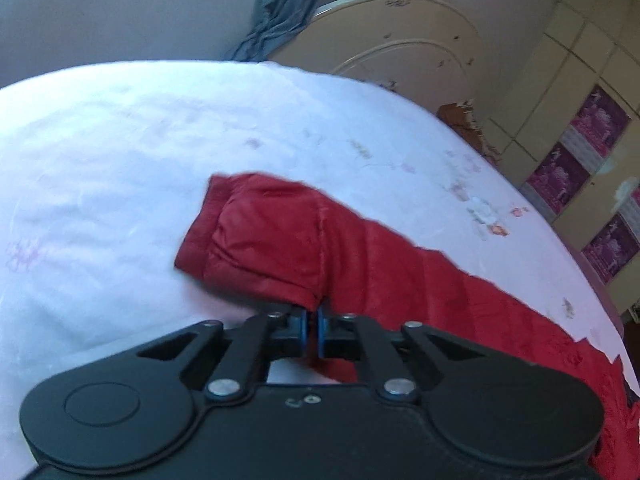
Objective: Fold large clothes
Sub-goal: 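Grasp the other sleeve cuff with the left gripper and lift it, then lay the sleeve across the jacket body and open the left gripper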
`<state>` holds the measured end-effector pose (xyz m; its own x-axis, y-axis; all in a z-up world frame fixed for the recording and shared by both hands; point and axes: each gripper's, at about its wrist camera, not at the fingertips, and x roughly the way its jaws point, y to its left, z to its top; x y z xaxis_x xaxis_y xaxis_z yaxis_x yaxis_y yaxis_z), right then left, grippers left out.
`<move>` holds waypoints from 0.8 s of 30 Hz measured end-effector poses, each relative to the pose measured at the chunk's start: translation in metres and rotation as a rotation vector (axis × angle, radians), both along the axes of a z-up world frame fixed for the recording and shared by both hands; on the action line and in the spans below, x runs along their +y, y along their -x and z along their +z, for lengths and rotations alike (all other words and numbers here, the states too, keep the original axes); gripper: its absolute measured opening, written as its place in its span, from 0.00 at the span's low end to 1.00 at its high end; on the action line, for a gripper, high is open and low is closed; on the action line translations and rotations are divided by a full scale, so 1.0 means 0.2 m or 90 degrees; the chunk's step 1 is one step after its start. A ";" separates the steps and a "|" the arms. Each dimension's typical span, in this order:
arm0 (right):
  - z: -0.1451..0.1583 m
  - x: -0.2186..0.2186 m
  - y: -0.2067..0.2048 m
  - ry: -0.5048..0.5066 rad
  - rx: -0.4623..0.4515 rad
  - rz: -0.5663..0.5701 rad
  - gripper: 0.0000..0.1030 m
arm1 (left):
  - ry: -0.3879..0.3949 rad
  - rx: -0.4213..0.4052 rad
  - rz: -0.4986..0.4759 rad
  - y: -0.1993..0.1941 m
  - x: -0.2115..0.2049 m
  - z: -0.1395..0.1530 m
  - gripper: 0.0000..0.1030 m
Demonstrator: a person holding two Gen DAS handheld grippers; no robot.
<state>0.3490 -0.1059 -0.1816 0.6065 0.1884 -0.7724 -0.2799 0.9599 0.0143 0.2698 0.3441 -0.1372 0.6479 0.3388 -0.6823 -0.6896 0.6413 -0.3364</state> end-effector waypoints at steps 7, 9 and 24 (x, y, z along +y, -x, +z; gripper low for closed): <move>0.04 -0.03 0.00 -0.022 -0.011 -0.014 0.44 | -0.065 -0.063 -0.123 -0.12 -0.24 0.25 0.04; 0.02 -0.04 -0.01 -0.029 0.003 -0.019 0.44 | -0.081 -0.080 -0.167 -0.17 -0.34 0.31 0.04; 0.18 -0.37 0.05 -0.078 -0.013 -0.085 0.44 | -0.150 -0.142 -0.586 -0.63 -1.45 0.44 0.04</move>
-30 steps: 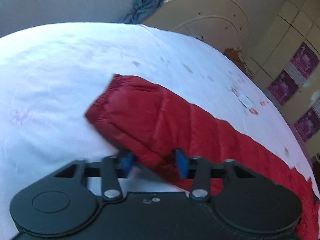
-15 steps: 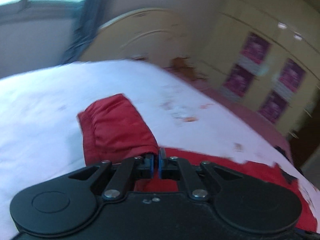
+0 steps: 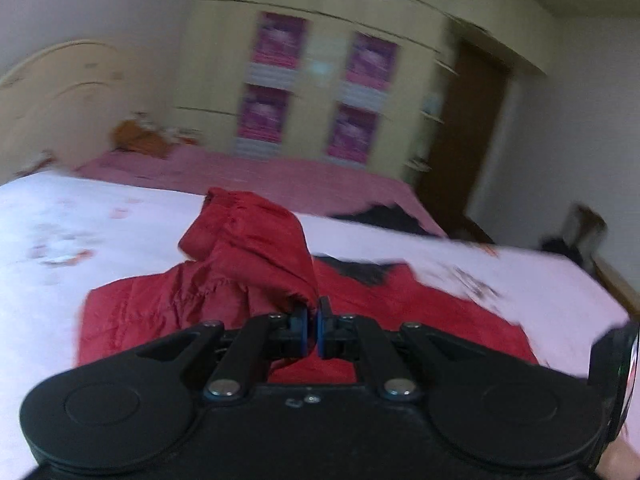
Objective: Fold large clothes
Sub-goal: 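Lay the sleeve across the jacket body and open the left gripper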
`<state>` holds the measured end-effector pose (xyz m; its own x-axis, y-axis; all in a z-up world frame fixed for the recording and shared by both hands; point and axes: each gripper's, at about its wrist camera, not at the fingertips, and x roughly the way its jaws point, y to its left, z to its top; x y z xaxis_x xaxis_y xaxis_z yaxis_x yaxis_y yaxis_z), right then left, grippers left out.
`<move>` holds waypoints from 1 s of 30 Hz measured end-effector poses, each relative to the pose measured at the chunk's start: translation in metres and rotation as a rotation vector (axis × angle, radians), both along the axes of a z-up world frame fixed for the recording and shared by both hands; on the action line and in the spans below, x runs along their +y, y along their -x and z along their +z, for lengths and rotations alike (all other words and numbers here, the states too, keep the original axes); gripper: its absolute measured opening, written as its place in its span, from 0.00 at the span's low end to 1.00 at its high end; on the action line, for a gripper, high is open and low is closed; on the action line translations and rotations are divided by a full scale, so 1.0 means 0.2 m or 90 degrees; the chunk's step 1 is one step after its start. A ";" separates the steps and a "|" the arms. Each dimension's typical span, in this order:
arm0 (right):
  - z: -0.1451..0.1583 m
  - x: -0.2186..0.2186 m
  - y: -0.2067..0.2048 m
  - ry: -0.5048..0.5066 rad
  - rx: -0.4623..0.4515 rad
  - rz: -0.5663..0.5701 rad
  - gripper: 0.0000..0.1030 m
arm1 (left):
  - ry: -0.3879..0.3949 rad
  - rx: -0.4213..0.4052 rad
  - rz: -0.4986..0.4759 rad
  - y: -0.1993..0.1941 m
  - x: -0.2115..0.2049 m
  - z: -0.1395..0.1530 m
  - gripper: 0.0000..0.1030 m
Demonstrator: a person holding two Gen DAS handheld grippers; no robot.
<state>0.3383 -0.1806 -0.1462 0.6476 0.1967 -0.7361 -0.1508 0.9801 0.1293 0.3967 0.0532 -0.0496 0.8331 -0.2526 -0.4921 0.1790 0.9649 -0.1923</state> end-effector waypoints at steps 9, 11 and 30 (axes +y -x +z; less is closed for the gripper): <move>0.01 -0.24 0.06 -0.017 0.021 -0.045 0.45 | -0.100 0.112 -0.128 -0.04 -0.45 -0.37 0.18; 0.01 -0.27 0.07 -0.028 0.025 -0.048 0.45 | -0.123 0.134 -0.138 0.00 -0.46 -0.40 0.31; -0.02 -0.12 -0.08 -0.092 0.048 -0.006 0.87 | -0.187 0.108 0.108 0.31 0.11 -0.30 0.74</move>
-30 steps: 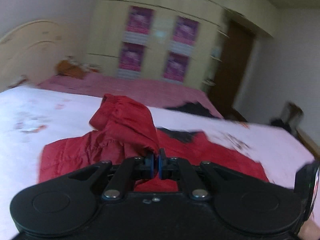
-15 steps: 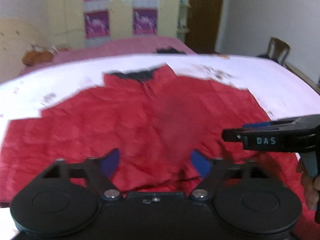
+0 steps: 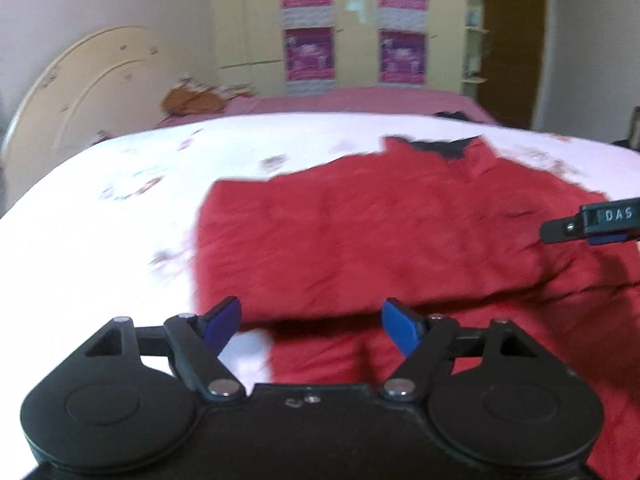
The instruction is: Fold large clothes
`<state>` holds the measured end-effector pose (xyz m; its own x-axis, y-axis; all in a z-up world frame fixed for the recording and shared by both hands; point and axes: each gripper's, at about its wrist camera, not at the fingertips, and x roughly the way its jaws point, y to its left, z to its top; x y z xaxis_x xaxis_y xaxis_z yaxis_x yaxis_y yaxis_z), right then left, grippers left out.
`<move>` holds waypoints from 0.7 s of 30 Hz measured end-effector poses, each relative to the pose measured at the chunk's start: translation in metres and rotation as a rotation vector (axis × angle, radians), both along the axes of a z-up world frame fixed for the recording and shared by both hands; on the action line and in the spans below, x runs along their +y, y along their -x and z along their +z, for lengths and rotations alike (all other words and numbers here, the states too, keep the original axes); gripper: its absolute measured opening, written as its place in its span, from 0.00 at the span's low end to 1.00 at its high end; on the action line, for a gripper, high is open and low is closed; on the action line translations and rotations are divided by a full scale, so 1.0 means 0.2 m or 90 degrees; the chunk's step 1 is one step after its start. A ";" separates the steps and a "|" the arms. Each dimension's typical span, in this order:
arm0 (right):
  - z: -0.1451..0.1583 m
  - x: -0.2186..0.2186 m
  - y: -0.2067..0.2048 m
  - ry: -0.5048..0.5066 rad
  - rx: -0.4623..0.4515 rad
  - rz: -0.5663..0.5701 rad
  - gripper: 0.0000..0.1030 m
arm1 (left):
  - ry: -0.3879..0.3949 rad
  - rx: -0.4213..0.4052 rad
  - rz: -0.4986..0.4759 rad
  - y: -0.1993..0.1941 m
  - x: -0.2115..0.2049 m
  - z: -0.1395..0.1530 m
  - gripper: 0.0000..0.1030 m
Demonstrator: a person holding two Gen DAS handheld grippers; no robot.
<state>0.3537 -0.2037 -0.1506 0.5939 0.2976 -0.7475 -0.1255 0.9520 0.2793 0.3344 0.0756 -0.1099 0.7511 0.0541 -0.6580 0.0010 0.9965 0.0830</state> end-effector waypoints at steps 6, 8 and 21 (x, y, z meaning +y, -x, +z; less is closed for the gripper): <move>-0.05 0.05 -0.03 -0.012 0.028 0.016 0.30 | -0.019 0.022 0.080 0.01 0.10 -0.09 0.71; -0.02 0.06 -0.03 -0.006 0.015 0.025 0.16 | -0.023 0.019 0.096 -0.04 0.11 -0.11 0.68; 0.24 -0.29 0.03 0.070 -0.117 -0.094 0.14 | -0.074 0.004 0.031 -0.13 0.04 -0.16 0.22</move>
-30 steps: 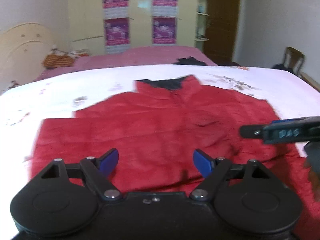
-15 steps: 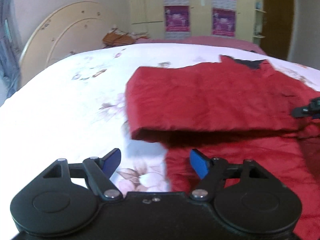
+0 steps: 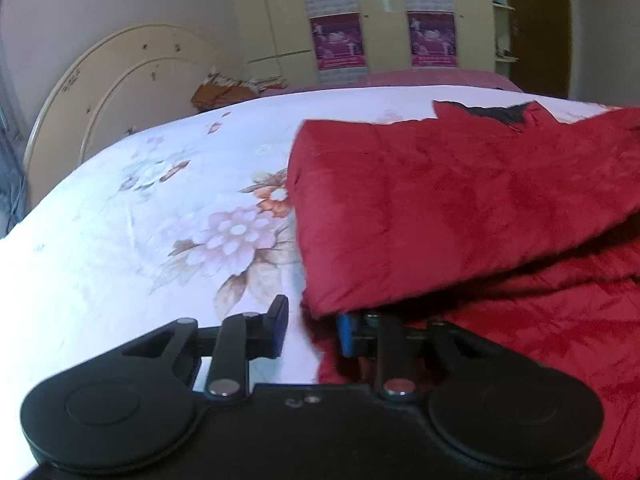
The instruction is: Fold large clothes
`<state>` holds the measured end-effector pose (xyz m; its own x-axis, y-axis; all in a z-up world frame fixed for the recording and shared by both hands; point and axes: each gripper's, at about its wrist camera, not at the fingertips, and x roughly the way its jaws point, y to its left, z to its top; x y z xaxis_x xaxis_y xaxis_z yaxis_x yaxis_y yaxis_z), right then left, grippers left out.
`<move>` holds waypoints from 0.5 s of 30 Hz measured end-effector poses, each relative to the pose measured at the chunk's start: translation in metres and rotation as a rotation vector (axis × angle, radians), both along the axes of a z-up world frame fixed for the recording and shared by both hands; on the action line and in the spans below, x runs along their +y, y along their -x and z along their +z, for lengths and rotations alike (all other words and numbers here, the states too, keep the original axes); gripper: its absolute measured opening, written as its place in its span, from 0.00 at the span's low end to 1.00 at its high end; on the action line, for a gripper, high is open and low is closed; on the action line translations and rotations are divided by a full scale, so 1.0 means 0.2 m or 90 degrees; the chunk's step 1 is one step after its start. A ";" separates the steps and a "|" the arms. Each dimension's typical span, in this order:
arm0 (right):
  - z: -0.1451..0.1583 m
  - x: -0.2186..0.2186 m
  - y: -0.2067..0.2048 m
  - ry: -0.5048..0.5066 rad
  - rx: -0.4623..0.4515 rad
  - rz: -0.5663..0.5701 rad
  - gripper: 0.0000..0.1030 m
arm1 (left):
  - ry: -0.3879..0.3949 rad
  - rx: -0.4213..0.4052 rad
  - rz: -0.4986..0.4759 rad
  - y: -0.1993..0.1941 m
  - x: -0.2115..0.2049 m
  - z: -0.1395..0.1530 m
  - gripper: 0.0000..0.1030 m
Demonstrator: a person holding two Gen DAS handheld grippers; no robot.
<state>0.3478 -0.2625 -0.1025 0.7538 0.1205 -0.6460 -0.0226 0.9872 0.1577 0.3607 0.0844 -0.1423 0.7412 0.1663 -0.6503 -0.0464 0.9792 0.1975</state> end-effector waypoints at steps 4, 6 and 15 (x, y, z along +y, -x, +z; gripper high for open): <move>-0.11 -0.11 0.03 0.006 0.054 -0.036 0.14 | -0.018 0.010 -0.011 -0.01 -0.02 -0.02 0.04; -0.20 -0.11 0.03 0.019 0.093 -0.042 0.14 | -0.016 0.015 -0.003 -0.03 -0.01 -0.04 0.02; -0.25 -0.17 0.06 0.013 0.117 -0.053 0.15 | -0.034 0.000 -0.027 -0.02 -0.01 -0.03 0.21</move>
<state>0.3349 -0.2974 -0.1535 0.6300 0.0480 -0.7751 0.0858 0.9877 0.1310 0.3652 0.0816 -0.1478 0.7479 0.1693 -0.6418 -0.0057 0.9685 0.2489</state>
